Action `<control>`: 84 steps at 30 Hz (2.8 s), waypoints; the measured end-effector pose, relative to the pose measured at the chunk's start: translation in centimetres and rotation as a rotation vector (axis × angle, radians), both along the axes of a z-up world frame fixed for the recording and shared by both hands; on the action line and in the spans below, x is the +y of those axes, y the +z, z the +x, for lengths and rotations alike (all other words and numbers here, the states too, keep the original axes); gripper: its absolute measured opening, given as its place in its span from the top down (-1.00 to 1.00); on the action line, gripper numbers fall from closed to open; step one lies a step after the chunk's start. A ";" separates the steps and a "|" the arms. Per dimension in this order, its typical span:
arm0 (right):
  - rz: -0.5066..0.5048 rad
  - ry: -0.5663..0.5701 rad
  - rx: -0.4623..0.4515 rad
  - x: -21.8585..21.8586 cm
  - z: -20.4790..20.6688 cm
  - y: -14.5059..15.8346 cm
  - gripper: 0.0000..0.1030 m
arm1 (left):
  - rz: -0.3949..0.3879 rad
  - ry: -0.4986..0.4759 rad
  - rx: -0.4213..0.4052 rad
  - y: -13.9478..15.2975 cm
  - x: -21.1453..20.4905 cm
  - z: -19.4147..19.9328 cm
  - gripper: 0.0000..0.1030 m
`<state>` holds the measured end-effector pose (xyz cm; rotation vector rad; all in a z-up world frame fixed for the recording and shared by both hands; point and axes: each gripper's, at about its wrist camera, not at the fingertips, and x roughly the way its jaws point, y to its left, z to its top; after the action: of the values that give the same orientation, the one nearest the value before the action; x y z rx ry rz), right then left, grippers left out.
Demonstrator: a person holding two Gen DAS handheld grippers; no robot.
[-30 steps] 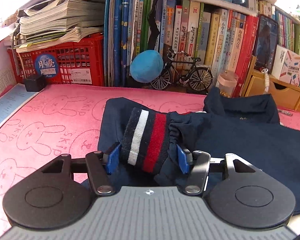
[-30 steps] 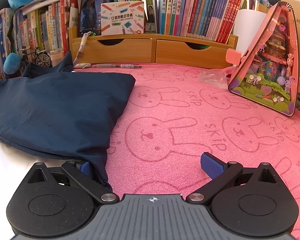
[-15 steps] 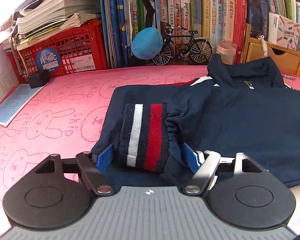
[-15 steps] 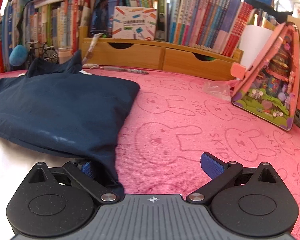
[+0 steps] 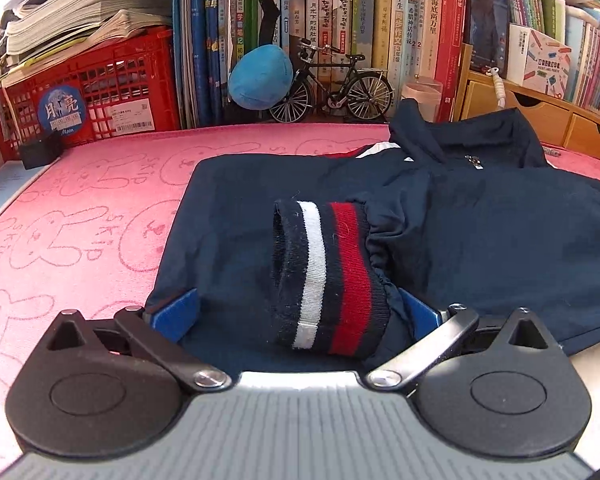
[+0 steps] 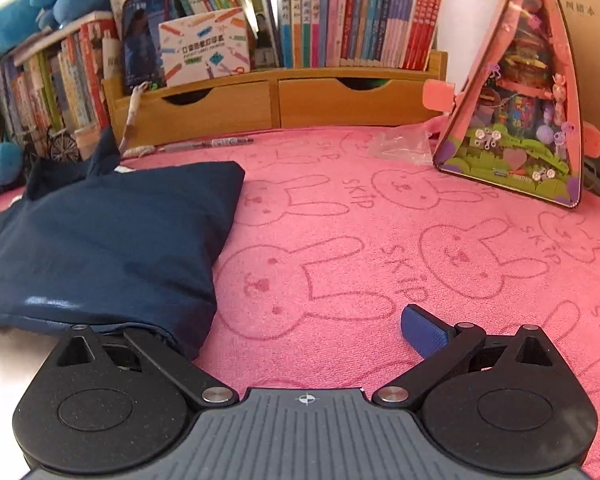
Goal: Fold clothes
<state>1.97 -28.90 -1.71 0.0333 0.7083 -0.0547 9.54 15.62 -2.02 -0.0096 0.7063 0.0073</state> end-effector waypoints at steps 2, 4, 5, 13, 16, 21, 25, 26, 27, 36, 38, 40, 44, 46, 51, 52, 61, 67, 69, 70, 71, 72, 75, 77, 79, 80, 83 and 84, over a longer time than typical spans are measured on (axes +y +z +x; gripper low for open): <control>-0.055 0.086 -0.012 1.9 -0.7 0.5 -1.00 | 0.003 -0.003 -0.006 -0.1 -0.1 0.0 -1.00; -0.108 0.181 -0.053 3.9 -1.8 1.7 -1.00 | 0.004 -0.009 -0.008 -0.1 0.0 0.0 -1.00; -0.128 0.228 -0.074 5.0 -2.3 2.3 -1.00 | 0.003 -0.010 -0.008 -0.1 0.0 0.0 -1.00; 0.108 0.593 -0.179 13.1 -1.7 5.4 -1.00 | -0.001 -0.012 -0.013 -0.2 0.0 -0.1 -1.00; 0.222 0.561 -0.143 15.6 1.9 5.5 -0.97 | -0.003 -0.012 -0.014 -0.2 0.0 -0.1 -1.00; 0.256 0.379 0.044 17.4 9.1 2.9 -0.50 | -0.007 -0.012 -0.016 -0.2 0.1 -0.2 -1.00; 0.246 0.368 0.043 14.5 9.9 1.7 0.03 | -0.011 -0.016 -0.017 -0.2 0.1 -0.2 -1.00; 0.238 0.356 0.039 13.6 9.8 1.7 0.06 | -0.012 -0.016 -0.017 -0.2 0.2 -0.2 -1.00; 0.195 0.309 0.035 12.8 9.7 1.8 0.01 | -0.013 -0.016 -0.017 -0.2 0.2 -0.2 -1.00; -0.035 -0.240 0.053 1.8 10.7 -0.7 -0.85 | -0.016 -0.017 -0.017 -0.2 0.2 -0.1 -1.00; -0.019 -0.253 0.037 1.9 10.2 -0.1 -0.79 | -0.010 -0.017 -0.015 -0.2 0.1 -0.1 -1.00; 0.014 -0.149 -0.015 4.0 9.6 0.9 -0.79 | -0.009 -0.017 -0.015 -0.2 0.1 -0.1 -1.00; 0.079 0.132 -0.079 10.4 9.1 2.9 -0.83 | -0.007 -0.019 -0.014 -0.2 0.1 -0.1 -1.00; 0.118 0.275 -0.083 13.9 9.4 3.4 -0.84 | -0.007 -0.019 -0.014 -0.2 0.2 -0.1 -1.00; 0.108 0.446 -0.039 19.7 9.9 2.5 -0.86 | -0.007 -0.020 -0.014 -0.2 0.2 -0.1 -1.00; 0.096 0.434 -0.027 19.7 10.0 2.2 -0.86 | -0.007 -0.020 -0.013 -0.2 0.2 -0.1 -1.00; 0.086 -0.074 0.041 7.3 12.7 -1.0 -1.00 | -0.007 -0.018 -0.013 -0.2 0.2 -0.1 -1.00; 0.062 -0.252 0.068 2.7 12.8 -0.2 -0.99 | -0.007 -0.017 -0.013 -0.2 0.2 -0.1 -1.00; 0.075 -0.135 0.033 4.6 11.1 0.5 -0.99 | -0.007 -0.018 -0.013 -0.3 0.2 -0.1 -1.00; 0.069 -0.065 0.015 5.9 10.2 0.9 -0.99 | -0.007 -0.018 -0.013 -0.3 0.2 -0.1 -1.00; 0.059 0.006 -0.004 7.1 9.2 1.2 -1.00 | -0.007 -0.018 -0.012 -0.3 0.2 -0.1 -1.00; 0.034 0.086 -0.027 8.3 7.8 1.5 -1.00 | -0.007 -0.019 -0.012 -0.3 0.2 -0.1 -1.00; -0.033 0.312 -0.077 11.3 3.1 1.9 -1.00 | -0.008 -0.019 -0.012 -0.3 0.2 -0.1 -1.00; -0.079 0.442 -0.102 12.9 -0.1 2.1 -1.00 | -0.009 -0.021 -0.012 -0.2 0.2 -0.1 -1.00; -0.169 0.440 -0.089 13.0 -1.4 1.5 -1.00 | -0.012 -0.025 -0.011 -0.2 0.2 -0.1 -1.00; -0.208 0.416 -0.078 12.7 -1.7 1.2 -1.00 | -0.013 -0.027 -0.011 -0.2 0.2 -0.1 -1.00; -0.183 0.252 -0.026 8.7 -0.6 0.5 -1.00 | -0.032 -0.049 -0.008 0.1 0.4 -0.3 -1.00; -0.119 0.183 0.000 6.9 0.1 0.4 -1.00 | -0.059 -0.072 -0.001 0.3 0.6 -0.5 -1.00</control>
<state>2.04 -22.04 -1.30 -0.1458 0.7048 0.0781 9.04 16.22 -1.69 -0.0407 0.7049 -0.0820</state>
